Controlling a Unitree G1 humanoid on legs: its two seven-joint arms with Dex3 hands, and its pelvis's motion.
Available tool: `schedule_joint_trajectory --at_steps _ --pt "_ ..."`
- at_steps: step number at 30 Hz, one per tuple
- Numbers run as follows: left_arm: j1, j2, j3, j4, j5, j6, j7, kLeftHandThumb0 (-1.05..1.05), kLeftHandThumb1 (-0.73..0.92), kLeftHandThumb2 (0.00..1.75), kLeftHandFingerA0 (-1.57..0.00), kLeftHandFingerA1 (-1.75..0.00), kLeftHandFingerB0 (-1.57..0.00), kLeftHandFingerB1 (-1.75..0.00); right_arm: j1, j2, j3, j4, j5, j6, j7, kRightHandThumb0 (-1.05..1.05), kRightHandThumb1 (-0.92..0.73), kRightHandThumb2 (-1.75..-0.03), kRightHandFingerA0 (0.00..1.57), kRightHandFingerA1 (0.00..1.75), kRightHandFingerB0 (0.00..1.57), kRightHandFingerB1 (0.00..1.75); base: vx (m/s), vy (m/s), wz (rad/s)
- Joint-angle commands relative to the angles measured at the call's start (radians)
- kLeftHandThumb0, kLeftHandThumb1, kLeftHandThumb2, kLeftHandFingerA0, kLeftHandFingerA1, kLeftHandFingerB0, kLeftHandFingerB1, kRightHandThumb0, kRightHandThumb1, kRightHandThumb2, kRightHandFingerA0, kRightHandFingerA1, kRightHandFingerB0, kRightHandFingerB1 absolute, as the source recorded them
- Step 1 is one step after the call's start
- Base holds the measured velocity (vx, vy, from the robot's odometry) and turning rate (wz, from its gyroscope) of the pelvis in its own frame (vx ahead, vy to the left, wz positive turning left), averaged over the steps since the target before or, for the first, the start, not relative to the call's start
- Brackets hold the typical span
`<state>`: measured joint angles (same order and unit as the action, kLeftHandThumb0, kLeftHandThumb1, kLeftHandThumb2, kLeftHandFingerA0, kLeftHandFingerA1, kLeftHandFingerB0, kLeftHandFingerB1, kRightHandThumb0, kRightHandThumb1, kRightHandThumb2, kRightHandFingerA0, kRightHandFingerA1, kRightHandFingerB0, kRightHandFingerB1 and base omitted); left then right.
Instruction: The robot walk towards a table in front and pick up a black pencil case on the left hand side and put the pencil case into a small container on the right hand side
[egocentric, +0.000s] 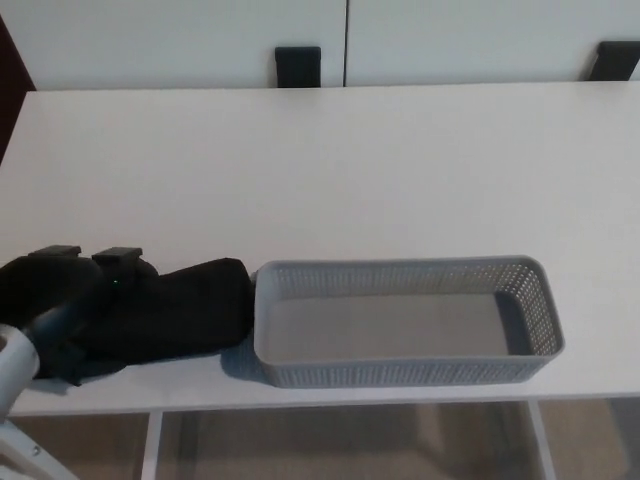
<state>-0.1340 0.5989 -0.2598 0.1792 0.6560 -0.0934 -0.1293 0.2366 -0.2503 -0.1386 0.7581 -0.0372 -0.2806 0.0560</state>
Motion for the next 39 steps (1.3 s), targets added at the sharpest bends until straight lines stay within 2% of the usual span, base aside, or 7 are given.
schedule_joint_trajectory --at_steps 1,13,22,23,24,35,39 --pt "0.037 0.007 0.041 -0.010 -0.031 -0.058 0.059 -0.15 0.87 0.62 -0.65 -1.57 -0.69 -0.94 0.009 -0.021 -0.002 -0.018 -0.011 0.037 -0.017 -0.23 -0.65 -0.59 0.64 0.46 0.50 0.41 0.00 0.000 0.00" --pt "0.064 -0.004 0.303 -0.218 -0.078 0.037 0.064 -0.06 0.90 0.55 -0.69 -1.70 -0.58 -1.29 0.024 -0.045 0.009 -0.023 -0.028 0.036 -0.012 -0.24 -0.66 -0.59 0.68 0.47 0.52 0.41 0.00 0.000 0.00" --pt "0.048 -0.117 0.250 -0.439 0.008 0.137 0.024 -0.15 0.82 0.61 -0.70 -1.70 -0.61 -1.22 0.021 -0.032 0.024 -0.025 -0.034 0.057 -0.020 -0.25 -0.65 -0.59 0.69 0.47 0.53 0.41 0.00 0.000 0.00" --pt "0.009 -0.189 0.151 -0.531 0.017 0.144 -0.022 -0.26 0.64 0.89 -1.02 -1.36 -0.68 -1.05 0.021 -0.031 0.020 -0.015 -0.027 0.029 -0.015 -0.23 -0.66 -0.59 0.68 0.48 0.53 0.42 0.00 0.000 0.00" --pt "-0.005 -0.212 0.119 -0.557 0.025 0.157 -0.041 -0.18 0.82 0.60 -0.73 -1.72 -0.66 -1.13 0.022 -0.031 0.020 -0.021 -0.025 0.030 -0.012 -0.23 -0.66 -0.59 0.67 0.47 0.52 0.42 0.00 0.000 0.00" --pt "-0.139 -0.449 -0.090 -0.629 -0.059 0.362 -0.241 -0.17 0.85 0.59 -0.59 -1.74 -0.57 -1.21 0.014 -0.035 0.027 -0.067 -0.034 0.060 -0.006 -0.24 -0.68 -0.60 0.65 0.47 0.51 0.41 0.00 -0.001 0.02" --pt "-0.274 -0.690 -0.124 -0.457 -0.262 0.624 -0.366 -0.10 0.85 0.63 -0.71 -1.61 -0.63 -1.17 0.001 -0.035 0.037 -0.052 -0.044 0.052 -0.014 -0.25 -0.67 -0.59 0.69 0.47 0.53 0.41 0.00 0.000 0.00"
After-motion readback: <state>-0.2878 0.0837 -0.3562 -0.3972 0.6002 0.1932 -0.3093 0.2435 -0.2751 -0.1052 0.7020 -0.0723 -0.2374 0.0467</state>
